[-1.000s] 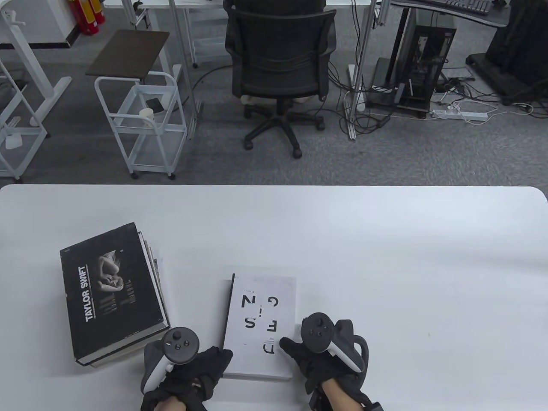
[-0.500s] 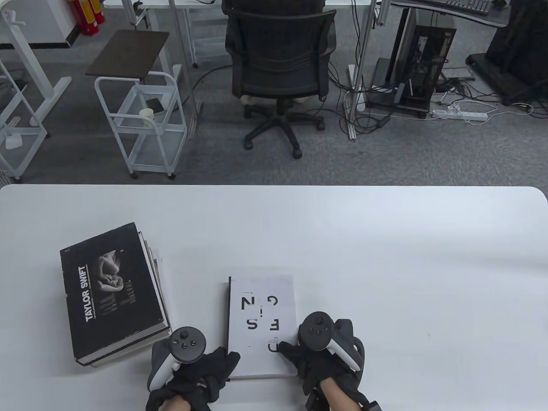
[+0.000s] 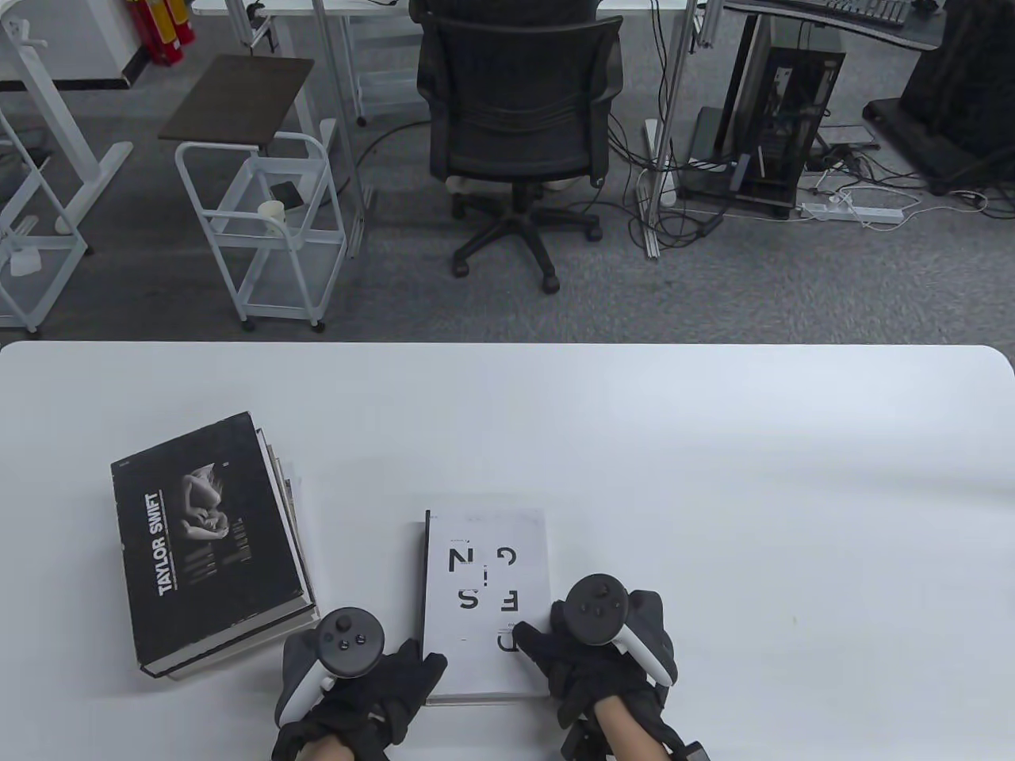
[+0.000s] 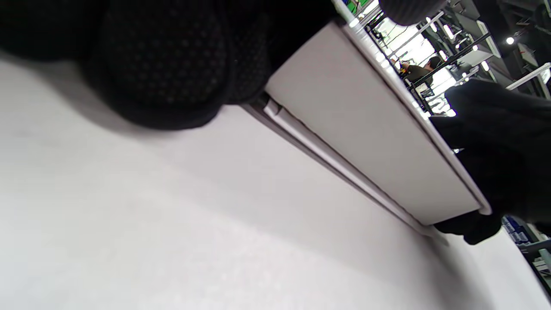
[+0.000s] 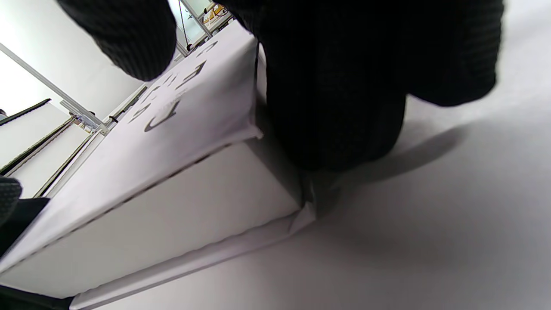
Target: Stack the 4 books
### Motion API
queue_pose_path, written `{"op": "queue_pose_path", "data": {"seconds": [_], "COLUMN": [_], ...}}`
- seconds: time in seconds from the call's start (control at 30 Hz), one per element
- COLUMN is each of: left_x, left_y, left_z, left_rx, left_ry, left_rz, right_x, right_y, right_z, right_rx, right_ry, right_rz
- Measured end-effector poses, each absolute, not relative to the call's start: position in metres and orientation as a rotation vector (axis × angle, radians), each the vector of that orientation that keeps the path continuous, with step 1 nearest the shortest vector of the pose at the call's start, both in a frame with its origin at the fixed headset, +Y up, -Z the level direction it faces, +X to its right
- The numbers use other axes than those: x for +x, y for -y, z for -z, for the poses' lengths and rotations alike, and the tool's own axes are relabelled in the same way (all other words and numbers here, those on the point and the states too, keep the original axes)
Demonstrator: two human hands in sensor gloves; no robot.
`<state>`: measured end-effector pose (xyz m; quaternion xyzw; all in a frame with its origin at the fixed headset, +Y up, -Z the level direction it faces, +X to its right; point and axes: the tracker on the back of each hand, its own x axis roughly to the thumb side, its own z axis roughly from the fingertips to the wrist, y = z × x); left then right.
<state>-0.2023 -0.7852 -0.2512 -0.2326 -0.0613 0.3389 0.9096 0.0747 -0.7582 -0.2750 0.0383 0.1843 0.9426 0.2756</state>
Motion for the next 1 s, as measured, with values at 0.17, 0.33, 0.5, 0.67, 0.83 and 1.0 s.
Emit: {"op": "queue_pose_path", "data": {"seconds": [0.17, 0.33, 0.5, 0.67, 0.83, 1.0], "left_x": [-0.202, -0.206, -0.208, -0.207, -0.207, -0.209], "left_y": [0.778, 0.771, 0.767, 0.769, 0.771, 0.773], "left_z": [0.250, 0.249, 0.248, 0.247, 0.247, 0.248], "left_rx": [-0.416, -0.328, -0.317, -0.344, -0.371, -0.384], "left_ry": [0.141, 0.113, 0.066, 0.073, 0.063, 0.047], "left_rz": [-0.706, -0.766, -0.851, -0.877, -0.949, -0.993], "right_x": [0.076, 0.076, 0.078, 0.077, 0.076, 0.075], "right_y": [0.759, 0.760, 0.762, 0.762, 0.762, 0.761], "right_z": [0.275, 0.276, 0.277, 0.277, 0.278, 0.278], "right_rx": [0.095, 0.098, 0.092, 0.104, 0.114, 0.135], "right_ry": [-0.505, -0.523, -0.548, -0.546, -0.544, -0.546], "right_rz": [-2.512, -2.475, -2.413, -2.433, -2.443, -2.464]}}
